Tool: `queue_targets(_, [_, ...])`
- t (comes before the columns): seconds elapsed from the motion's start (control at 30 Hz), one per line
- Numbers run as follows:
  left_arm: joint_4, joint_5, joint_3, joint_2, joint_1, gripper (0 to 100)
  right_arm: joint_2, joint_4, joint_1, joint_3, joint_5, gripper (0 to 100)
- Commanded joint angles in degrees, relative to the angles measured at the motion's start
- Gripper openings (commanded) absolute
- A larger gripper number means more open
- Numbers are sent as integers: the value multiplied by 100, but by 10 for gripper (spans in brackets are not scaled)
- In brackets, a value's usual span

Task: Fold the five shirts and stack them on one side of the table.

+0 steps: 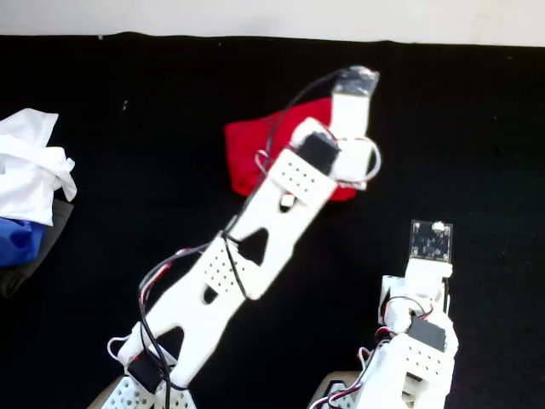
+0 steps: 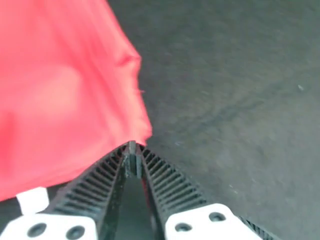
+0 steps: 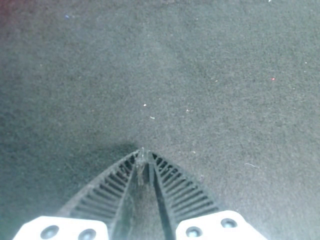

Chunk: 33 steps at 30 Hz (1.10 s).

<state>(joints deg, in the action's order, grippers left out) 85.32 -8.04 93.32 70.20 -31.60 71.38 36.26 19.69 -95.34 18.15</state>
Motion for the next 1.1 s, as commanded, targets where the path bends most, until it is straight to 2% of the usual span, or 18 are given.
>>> queue_targets(0.0, [-141, -18, 171, 215, 189, 10, 75, -136, -84, -400, 0, 5])
queue_targets(0.23, [-440, -18, 189, 681, -163, 10, 75, -136, -84, -400, 0, 5])
queue_targets(0.57, [-659, -44, 198, 690, -778, 10, 75, -136, -84, -400, 0, 5])
queue_targets(0.77, [-492, -44, 198, 479, -567, 10, 84, -136, -84, -400, 0, 5])
queue_targets(1.07, [545, -18, 198, -1253, 92, 10, 84, -136, -84, -400, 0, 5])
